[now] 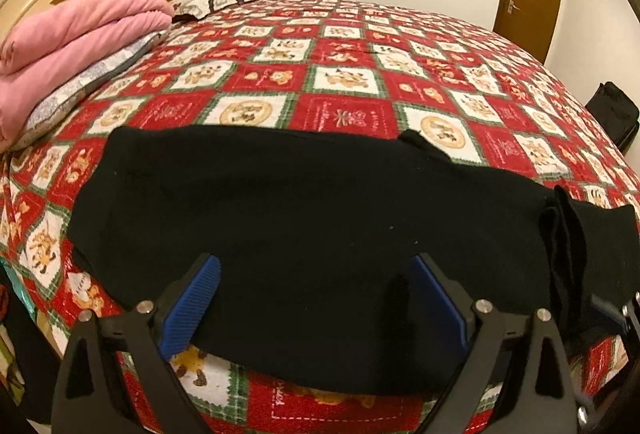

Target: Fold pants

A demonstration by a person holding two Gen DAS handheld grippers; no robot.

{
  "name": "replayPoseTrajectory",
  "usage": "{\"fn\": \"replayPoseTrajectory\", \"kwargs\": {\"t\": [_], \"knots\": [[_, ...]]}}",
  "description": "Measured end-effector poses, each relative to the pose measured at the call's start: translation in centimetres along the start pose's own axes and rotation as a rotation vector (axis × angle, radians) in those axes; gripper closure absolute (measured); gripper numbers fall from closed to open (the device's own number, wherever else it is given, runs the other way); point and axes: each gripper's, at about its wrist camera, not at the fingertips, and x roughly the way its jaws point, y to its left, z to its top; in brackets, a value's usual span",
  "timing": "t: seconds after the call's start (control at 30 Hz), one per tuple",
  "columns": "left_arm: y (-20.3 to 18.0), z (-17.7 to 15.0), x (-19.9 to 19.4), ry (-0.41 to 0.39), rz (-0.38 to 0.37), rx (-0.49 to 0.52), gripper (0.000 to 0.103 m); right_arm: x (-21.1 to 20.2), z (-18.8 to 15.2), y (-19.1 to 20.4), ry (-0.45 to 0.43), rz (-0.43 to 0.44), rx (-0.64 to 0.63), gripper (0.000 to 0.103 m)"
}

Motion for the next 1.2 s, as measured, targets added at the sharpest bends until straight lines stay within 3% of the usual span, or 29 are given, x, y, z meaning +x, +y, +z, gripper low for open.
{"fn": "replayPoseTrajectory", "kwargs": {"t": [0.1,0.2,0.27,0.37,0.43,0.5,0.57,0.67,0.73,0.87,0.93,1.03,1.1,1.2], "knots": [[-0.6,0.3,-0.8,-0.028,-0.026,0.027,0.005,-2.6,0.8,-1.7,-0.084,0.148,0.116,0.043],[-2.5,0.6,-2.0,-0.065,-0.075,0.081,0.005,-3.6,2.4,-6.2,-0.125,0.141,0.295,0.083],[-4.3,0.7,-2.8,-0.082,-0.129,0.124,0.005,-2.3,3.2,-9.5,-0.099,0.082,0.405,0.093],[-7.9,0.5,-3.6,-0.082,-0.244,0.198,0.006,0.5,4.0,-10.8,-0.043,0.034,0.397,0.094],[-9.6,0.4,-3.5,-0.071,-0.282,0.214,0.008,2.8,4.2,-10.9,0.008,0.009,0.405,0.094],[-11.0,0.1,-3.0,-0.049,-0.308,0.229,0.024,5.1,4.2,-11.0,0.064,0.052,0.443,0.094],[-11.9,-0.3,-2.0,-0.026,-0.264,0.246,0.029,6.6,3.9,-11.1,0.082,0.104,0.479,0.094],[-11.6,-1.2,-0.4,0.044,-0.272,0.237,0.029,7.9,4.2,-11.6,0.111,0.233,0.517,0.094],[-11.2,-1.5,-0.3,0.049,-0.277,0.218,0.029,9.2,3.9,-11.5,0.142,0.311,0.551,0.095],[-11.1,-1.0,-1.0,0.026,-0.244,0.242,0.027,7.3,4.6,-11.6,0.082,0.308,0.543,0.094],[-11.1,-0.5,-1.4,0.017,-0.257,0.240,0.027,3.7,4.7,-12.7,-0.031,0.281,0.558,0.094],[-11.8,0.6,-2.6,-0.051,-0.256,0.258,0.027,-1.6,3.9,-15.3,-0.139,0.121,0.558,0.094],[-13.3,1.2,-3.3,-0.104,-0.262,0.299,0.027,-4.0,2.9,-16.7,-0.144,-0.023,0.532,0.094],[-15.4,1.4,-3.1,-0.110,-0.293,0.327,0.027,-5.7,0.9,-18.5,-0.099,-0.197,0.492,0.094]]}}
